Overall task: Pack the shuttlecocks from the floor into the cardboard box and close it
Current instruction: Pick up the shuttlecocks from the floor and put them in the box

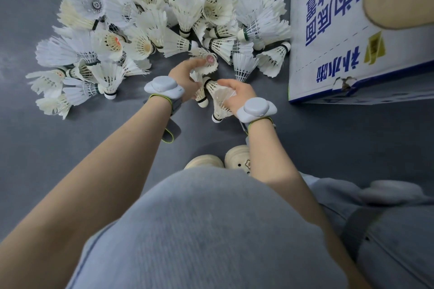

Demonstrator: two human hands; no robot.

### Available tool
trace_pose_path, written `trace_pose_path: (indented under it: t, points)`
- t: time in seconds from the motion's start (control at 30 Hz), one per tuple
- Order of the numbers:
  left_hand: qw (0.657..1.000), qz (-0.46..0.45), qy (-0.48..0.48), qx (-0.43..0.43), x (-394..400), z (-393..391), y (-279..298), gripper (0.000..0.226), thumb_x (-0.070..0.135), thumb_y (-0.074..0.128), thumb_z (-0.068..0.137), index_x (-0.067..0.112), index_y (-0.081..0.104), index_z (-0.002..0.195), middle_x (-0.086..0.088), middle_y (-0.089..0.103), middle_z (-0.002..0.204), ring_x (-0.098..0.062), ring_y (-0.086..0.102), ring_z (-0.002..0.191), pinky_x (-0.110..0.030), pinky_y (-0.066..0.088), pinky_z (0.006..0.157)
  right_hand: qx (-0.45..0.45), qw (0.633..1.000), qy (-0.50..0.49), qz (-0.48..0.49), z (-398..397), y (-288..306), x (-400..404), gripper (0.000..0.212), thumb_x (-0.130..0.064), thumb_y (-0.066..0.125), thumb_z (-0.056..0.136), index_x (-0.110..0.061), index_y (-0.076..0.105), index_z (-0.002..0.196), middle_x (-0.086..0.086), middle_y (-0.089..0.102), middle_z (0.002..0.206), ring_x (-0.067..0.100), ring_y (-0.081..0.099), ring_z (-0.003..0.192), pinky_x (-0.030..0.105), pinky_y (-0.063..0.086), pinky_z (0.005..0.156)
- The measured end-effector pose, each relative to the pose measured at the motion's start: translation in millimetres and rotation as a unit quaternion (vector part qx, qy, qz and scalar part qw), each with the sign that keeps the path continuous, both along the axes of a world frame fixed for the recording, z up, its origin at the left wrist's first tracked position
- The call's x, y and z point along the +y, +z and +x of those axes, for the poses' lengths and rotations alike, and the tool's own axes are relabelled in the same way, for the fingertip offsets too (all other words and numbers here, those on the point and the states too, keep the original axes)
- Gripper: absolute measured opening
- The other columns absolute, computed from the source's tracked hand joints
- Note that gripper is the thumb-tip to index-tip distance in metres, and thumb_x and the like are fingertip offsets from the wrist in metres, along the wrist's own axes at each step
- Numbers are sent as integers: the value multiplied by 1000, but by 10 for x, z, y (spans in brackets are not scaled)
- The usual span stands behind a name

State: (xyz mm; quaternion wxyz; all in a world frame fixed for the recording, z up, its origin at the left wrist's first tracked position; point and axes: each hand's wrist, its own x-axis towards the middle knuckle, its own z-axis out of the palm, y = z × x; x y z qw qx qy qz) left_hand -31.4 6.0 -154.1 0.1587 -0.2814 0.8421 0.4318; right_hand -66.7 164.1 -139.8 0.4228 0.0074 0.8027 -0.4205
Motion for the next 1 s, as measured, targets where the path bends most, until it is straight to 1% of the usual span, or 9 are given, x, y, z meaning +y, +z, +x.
trace_pose_path:
  t: [0.13, 0.2, 0.37, 0.47, 0.53, 0.63, 0.7, 0.8, 1.0]
  points:
    - [999, -32, -7, -3, 9, 49, 72, 55, 4, 58, 84, 30, 51, 132, 5, 52, 137, -27, 59, 114, -36, 48, 98, 15, 1000, 16, 7, -26, 95, -37, 55, 13, 42, 85, -18, 59, 129, 2, 59, 131, 22, 57, 118, 27, 44, 103]
    - [997, -68, -29, -1, -6, 66, 154, 55, 5, 58, 84, 27, 50, 134, 2, 51, 138, -23, 51, 124, -29, 38, 105, 20, 999, 35, 9, -45, 188, -91, 52, 10, 43, 87, -17, 58, 130, 3, 59, 132, 23, 55, 120, 26, 43, 103]
    - [991, -126, -32, 20, -33, 120, 458, 57, 6, 59, 84, 21, 47, 137, -5, 50, 136, -25, 51, 121, -24, 35, 97, 74, 986, 143, 42, -125, 502, -289, 42, -1, 43, 91, -15, 58, 127, 6, 60, 130, 27, 56, 119, 31, 45, 100]
    - [987, -151, -8, 60, -62, 206, 767, 56, 5, 58, 82, 19, 49, 135, -8, 54, 130, -28, 55, 111, -19, 36, 86, 98, 970, 212, 70, -186, 828, -482, 12, -5, 48, 92, -10, 57, 87, 12, 59, 87, 21, 52, 92, 24, 43, 67]
    - [982, -166, 11, 89, -85, 264, 1036, 53, 8, 60, 82, 19, 51, 134, -10, 56, 128, -31, 59, 103, -25, 40, 84, 121, 961, 237, 71, -223, 1141, -592, 12, -5, 45, 93, -10, 51, 84, 7, 47, 77, 18, 43, 88, 25, 39, 64]
    - [975, -177, 50, 126, -109, 361, 1545, 57, 4, 58, 78, 22, 53, 132, -10, 58, 125, -31, 62, 93, -30, 46, 82, 184, 939, 285, 59, -214, 1690, -665, 26, -4, 46, 93, -8, 56, 116, 13, 62, 103, 24, 56, 104, 29, 45, 84]
    - [971, -166, 78, 154, -90, 421, 1898, 59, 1, 56, 76, 23, 54, 130, -7, 60, 121, -25, 62, 80, -25, 46, 76, 238, 931, 272, 42, -159, 2053, -645, 31, -5, 49, 91, -8, 58, 120, 13, 63, 120, 27, 59, 105, 27, 44, 81]
    - [957, -178, 100, 204, 23, 529, 2463, 60, 1, 56, 74, 24, 55, 130, -4, 61, 121, -15, 57, 72, -17, 41, 73, 303, 921, 244, 18, -16, 2603, -545, 31, -3, 49, 88, -12, 64, 114, 10, 66, 118, 30, 61, 104, 24, 44, 76]
    - [907, -215, 126, 340, 374, 596, 3595, 56, 3, 61, 77, 19, 56, 130, -5, 62, 119, -16, 56, 73, -12, 36, 73, 449, 858, 249, 12, 79, 3850, -181, 37, -1, 46, 86, -12, 64, 116, 10, 67, 119, 31, 58, 112, 27, 44, 82]
